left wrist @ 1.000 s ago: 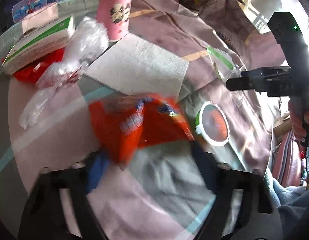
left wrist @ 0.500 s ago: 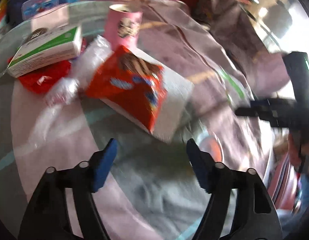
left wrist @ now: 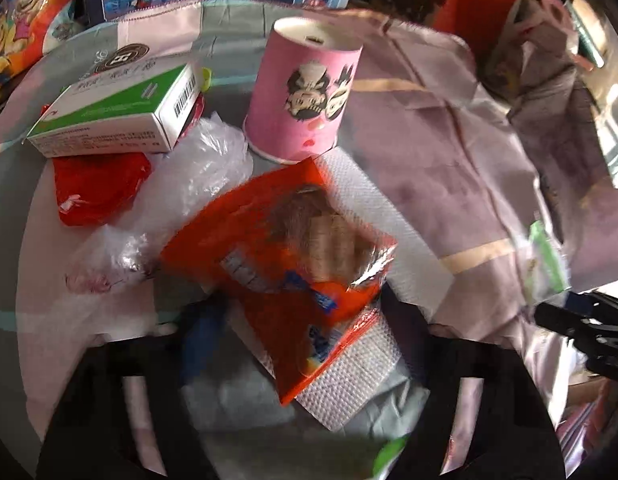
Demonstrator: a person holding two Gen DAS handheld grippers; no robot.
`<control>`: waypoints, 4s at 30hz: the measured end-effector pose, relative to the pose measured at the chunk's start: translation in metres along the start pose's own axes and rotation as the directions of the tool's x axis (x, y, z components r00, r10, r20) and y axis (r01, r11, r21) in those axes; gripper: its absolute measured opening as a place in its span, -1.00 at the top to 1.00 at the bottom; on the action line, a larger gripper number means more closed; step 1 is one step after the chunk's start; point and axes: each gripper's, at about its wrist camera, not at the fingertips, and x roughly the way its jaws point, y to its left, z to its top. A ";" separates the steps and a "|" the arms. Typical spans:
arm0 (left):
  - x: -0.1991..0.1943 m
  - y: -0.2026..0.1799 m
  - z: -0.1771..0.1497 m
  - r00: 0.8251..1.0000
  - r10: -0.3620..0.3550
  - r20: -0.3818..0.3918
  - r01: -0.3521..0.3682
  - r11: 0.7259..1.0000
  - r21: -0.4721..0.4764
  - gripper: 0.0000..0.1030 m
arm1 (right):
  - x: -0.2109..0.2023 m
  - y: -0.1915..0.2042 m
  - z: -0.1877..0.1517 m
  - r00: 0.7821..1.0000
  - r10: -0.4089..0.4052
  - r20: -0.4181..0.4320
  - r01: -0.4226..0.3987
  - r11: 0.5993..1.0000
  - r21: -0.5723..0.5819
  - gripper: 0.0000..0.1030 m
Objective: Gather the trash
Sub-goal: 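Grasp the clear plastic packet with the right tool while the left tool reaches for the orange snack packet, then grasp the orange Ovaltine packet with the left tool, then carry the orange packet and clear packet over the teal bin, then open the left tool over the bin while the right tool releases the clear packet, then move both tools from the bin back over the table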
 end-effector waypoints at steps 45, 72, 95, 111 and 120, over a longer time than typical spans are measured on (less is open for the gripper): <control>-0.019 -0.339 -0.043 0.927 -0.330 -0.176 0.368 0.715 0.595 0.37 | -0.136 -0.262 -0.114 0.971 -0.152 0.187 0.047 0.879 0.474 0.07; 0.049 -0.415 -0.070 0.909 -0.288 -0.300 0.416 0.646 0.640 -0.78 | -0.090 -0.326 -0.127 0.995 -0.074 0.074 0.015 0.799 0.601 -0.44; -0.013 -0.340 -0.056 0.903 -0.364 -0.228 0.428 0.714 0.554 -0.89 | -0.132 -0.243 -0.109 0.983 -0.167 0.077 0.107 0.862 0.496 -0.65; -0.064 -0.139 -0.051 0.948 -0.310 -0.074 0.313 0.861 0.401 -0.90 | -0.100 -0.088 -0.074 0.994 -0.106 0.019 0.097 0.961 0.258 -0.65; -0.080 -0.017 -0.051 0.974 -0.227 -0.004 0.219 0.934 0.281 -0.90 | -0.063 0.001 -0.045 0.997 -0.073 -0.032 0.076 0.991 0.107 -0.65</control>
